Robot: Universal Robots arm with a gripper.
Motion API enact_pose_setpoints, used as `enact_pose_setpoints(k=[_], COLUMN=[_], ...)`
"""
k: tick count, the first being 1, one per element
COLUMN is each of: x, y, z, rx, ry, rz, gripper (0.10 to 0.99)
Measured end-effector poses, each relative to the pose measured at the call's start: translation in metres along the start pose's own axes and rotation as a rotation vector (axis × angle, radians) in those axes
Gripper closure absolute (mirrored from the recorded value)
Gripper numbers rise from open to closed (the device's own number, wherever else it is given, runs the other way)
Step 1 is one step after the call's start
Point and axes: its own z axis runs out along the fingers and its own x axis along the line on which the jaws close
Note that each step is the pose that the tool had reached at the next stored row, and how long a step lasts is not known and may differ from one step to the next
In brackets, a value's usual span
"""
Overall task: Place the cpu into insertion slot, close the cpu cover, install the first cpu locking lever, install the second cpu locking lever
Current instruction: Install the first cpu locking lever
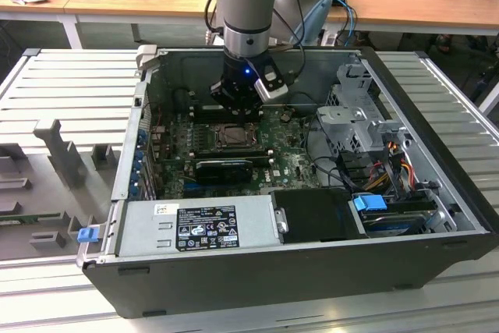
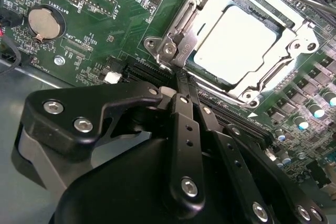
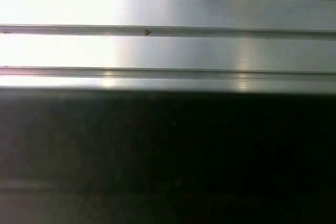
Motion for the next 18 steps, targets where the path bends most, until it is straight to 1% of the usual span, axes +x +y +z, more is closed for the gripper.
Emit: enact_pose_setpoints(k=[4, 6, 7, 8, 18], x=[-0.0001, -0.0001, -0.0002, -0.0003, -0.0002], y=[0.0003, 0.0007, 0.0010, 0.0011, -0.0045], z=[-0.0054, -0.0107, -0.0153, -0.0176, -0.0180], rx=[0.000, 0.000, 0.000, 0.001, 0.001], ry=[0.0000, 0.0001, 0.0001, 0.0000, 0.0001], rz=[0.000, 0.000, 0.000, 0.000, 0.000], gripper=[0.980, 0.980, 0.980, 0.980, 0.980])
